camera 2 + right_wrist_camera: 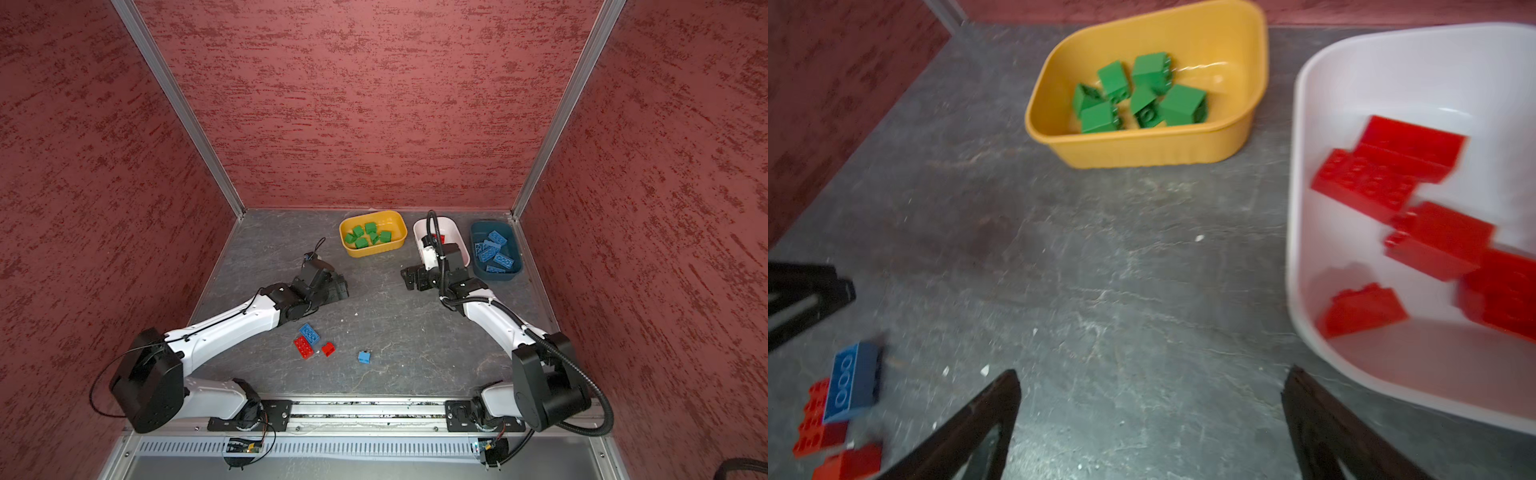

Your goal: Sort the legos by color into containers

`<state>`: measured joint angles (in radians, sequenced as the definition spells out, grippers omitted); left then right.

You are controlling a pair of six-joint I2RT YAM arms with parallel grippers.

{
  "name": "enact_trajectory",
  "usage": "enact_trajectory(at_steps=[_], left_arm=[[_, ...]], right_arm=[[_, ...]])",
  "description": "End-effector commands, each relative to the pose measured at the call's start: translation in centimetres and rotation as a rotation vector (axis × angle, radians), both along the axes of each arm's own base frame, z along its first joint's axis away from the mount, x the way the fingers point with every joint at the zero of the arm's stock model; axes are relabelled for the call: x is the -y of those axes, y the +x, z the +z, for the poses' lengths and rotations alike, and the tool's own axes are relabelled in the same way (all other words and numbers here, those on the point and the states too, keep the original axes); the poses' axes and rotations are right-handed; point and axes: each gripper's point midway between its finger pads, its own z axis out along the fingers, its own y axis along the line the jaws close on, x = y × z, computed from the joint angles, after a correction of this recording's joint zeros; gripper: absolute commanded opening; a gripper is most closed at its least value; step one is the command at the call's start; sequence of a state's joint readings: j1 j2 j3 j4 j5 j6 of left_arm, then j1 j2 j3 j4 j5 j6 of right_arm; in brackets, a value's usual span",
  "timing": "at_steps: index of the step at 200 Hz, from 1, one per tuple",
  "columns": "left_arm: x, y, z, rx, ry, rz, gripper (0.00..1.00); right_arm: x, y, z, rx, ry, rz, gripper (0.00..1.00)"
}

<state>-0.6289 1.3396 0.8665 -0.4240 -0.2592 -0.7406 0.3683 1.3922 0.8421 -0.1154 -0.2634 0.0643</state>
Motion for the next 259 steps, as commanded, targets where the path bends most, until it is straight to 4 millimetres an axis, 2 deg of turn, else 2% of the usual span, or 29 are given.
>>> enact_trajectory(at_steps=[1, 8, 13, 29, 50, 84, 104, 117, 178, 202, 226, 259], left_arm=[[-1.6, -0.6, -0.1, -0.024, -0.037, 0.071, 0.99], [-2.1, -0.7, -0.1, -0.025, -0.037, 0.086, 0.99], [-2.4, -0.8, -0.2, -0.028, -0.034, 0.095, 0.99], [-3.7, -1.2, -0.3, -0.043, -0.027, 0.135, 0.99], [-5.4, -2.0, -0.7, -0.067, -0.025, 0.188, 0.99], [-7.4, -2.9, -1.2, -0.077, -0.062, 0.254, 0.99], [-8.0, -3.1, -1.3, -0.072, -0.075, 0.278, 0.99], [-8.1, -3.2, -1.5, -0.072, -0.082, 0.283, 0.99], [-8.2, -3.3, -2.0, -0.084, -0.080, 0.290, 0.99], [-8.3, -3.3, -2.1, -0.087, -0.080, 0.293, 0.99], [-8.3, -3.2, -2.1, -0.088, -0.080, 0.294, 1.00], [-8.2, -3.1, -2.3, -0.093, -0.079, 0.291, 0.99]], right_arm=[[-3.1, -1.5, -1.3, 0.008, -0.102, 0.177, 0.99], [-4.2, -2.2, -1.2, 0.022, -0.120, 0.222, 0.99], [-5.0, -2.7, -2.3, 0.005, -0.141, 0.256, 0.99], [-7.4, -4.5, -3.0, -0.001, -0.164, 0.341, 0.99], [-9.7, -7.5, -4.0, -0.039, -0.176, 0.422, 0.98], [-12.2, -13.7, -6.7, -0.118, -0.256, 0.611, 0.93], [-12.6, -17.0, -8.0, -0.122, -0.348, 0.756, 0.91], [-12.7, -18.3, -8.5, -0.123, -0.372, 0.824, 0.89], [-13.9, -22.2, -9.8, -0.127, -0.385, 1.055, 0.71], [-14.4, -21.8, -10.7, -0.098, -0.421, 1.032, 0.60], [-14.4, -21.2, -11.5, -0.086, -0.453, 1.020, 0.54], [-14.6, -21.6, -12.3, -0.097, -0.467, 1.066, 0.41]])
